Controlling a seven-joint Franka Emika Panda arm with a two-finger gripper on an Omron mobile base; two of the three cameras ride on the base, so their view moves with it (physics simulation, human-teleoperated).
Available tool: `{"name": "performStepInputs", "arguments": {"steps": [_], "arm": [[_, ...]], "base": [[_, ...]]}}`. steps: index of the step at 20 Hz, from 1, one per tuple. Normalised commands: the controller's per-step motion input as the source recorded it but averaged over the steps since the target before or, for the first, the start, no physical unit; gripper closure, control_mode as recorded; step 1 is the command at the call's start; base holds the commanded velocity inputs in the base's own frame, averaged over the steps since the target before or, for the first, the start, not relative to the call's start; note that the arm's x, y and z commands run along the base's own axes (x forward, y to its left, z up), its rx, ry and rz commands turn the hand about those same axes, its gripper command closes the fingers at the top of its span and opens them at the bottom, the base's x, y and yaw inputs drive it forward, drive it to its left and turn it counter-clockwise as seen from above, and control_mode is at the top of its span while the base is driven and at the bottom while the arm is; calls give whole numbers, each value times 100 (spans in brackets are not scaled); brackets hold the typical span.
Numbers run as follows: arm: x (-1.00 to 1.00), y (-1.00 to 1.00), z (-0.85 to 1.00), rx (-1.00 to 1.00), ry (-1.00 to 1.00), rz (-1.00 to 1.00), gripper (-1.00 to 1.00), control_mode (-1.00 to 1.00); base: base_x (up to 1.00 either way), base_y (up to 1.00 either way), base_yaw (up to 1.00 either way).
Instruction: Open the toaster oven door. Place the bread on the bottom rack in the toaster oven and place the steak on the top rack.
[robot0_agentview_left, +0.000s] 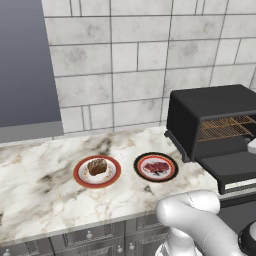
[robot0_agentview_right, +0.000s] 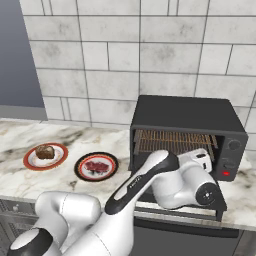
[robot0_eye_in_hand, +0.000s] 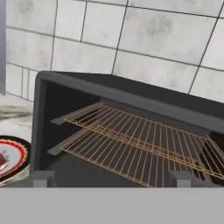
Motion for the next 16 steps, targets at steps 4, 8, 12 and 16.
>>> {"name": "performStepInputs", "arguments": {"steps": [4, 8, 12, 16], "arm": [[22, 2, -12, -24, 0, -1, -100, -100], [26, 0, -18, -25, -2, -3, -100, -100], [29, 0, -13, -8, 0, 0, -100, -100], [28, -7, -12, 0, 3, 0, -100, -100]], "base": [[0, 0, 0], [0, 0, 0], [0, 0, 0], [0, 0, 0]]}}
